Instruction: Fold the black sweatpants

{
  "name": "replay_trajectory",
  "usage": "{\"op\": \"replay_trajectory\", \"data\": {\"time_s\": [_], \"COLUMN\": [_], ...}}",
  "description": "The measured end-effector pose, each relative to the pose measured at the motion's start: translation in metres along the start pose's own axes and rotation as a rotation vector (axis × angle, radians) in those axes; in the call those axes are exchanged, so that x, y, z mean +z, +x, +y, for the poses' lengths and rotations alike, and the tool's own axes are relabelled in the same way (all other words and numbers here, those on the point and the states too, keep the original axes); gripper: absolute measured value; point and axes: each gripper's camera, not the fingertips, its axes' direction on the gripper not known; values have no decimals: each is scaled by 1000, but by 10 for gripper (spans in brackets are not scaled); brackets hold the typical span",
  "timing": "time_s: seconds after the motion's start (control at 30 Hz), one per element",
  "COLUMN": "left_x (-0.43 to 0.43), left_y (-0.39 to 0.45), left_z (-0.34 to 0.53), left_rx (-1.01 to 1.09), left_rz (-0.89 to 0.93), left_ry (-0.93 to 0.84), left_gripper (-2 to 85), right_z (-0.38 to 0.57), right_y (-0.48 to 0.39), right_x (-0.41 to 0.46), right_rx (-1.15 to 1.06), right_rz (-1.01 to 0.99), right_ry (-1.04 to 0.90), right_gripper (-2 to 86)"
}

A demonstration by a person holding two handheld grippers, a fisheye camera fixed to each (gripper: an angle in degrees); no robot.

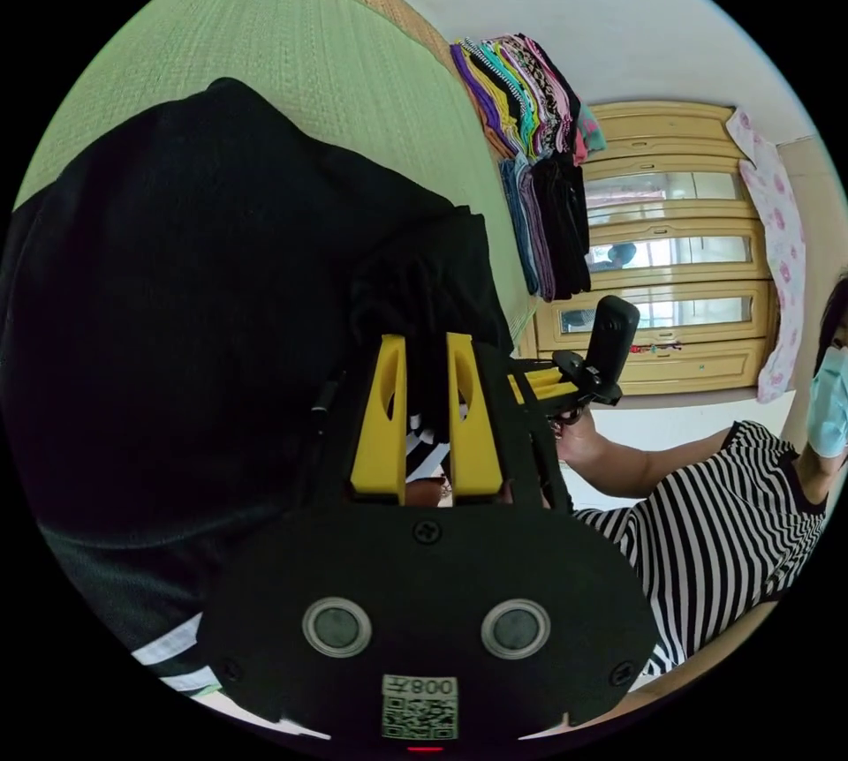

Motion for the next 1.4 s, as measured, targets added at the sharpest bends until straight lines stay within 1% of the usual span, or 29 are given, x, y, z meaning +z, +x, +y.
{"op": "replay_trajectory", "data": {"time_s": [0.13,0.27,0.33,0.43,0.53,0.67,0.73,0.83,0.93,1.0,1.07,1.1,1.27,1.4], "left_x": [-16,-14,-12,-15,-21,-32,-31,-16,7,19,25,26,34,38], "left_y": [-2,-14,-22,-26,-28,-29,-23,-7,1,-1,-5,-6,0,14], "left_z": [9,14,17,25,33,47,51,49,50,52,56,57,61,66], "left_rx": [21,-12,-48,-57,-65,-93,-52,48,81,63,39,33,29,62], "left_rz": [-6,-88,-84,-74,-90,-84,-61,-14,-64,-108,-85,-77,-89,-77], "left_ry": [85,60,46,84,108,199,222,155,51,12,33,33,26,53], "left_gripper": [76,76,75,74,74,67,60,42,24,12,6,6,2,1], "right_z": [-7,-11,-12,-11,-9,-7,-11,-25,-45,-59,-63,-61,-46,-21], "right_y": [-3,-4,-4,-3,-1,11,21,43,68,91,110,119,133,131], "right_x": [6,23,29,27,14,-17,-30,-49,-55,-49,-39,-35,-34,-41], "right_rx": [-5,-2,-7,0,6,15,23,49,91,132,178,186,192,172], "right_rz": [-14,1,13,-6,-14,-28,-3,81,154,205,223,191,167,137], "right_ry": [-4,-49,-65,-62,-32,50,90,152,172,142,96,96,120,143], "right_gripper": [15,6,3,2,1,1,1,1,1,1,0,0,0,0]}}
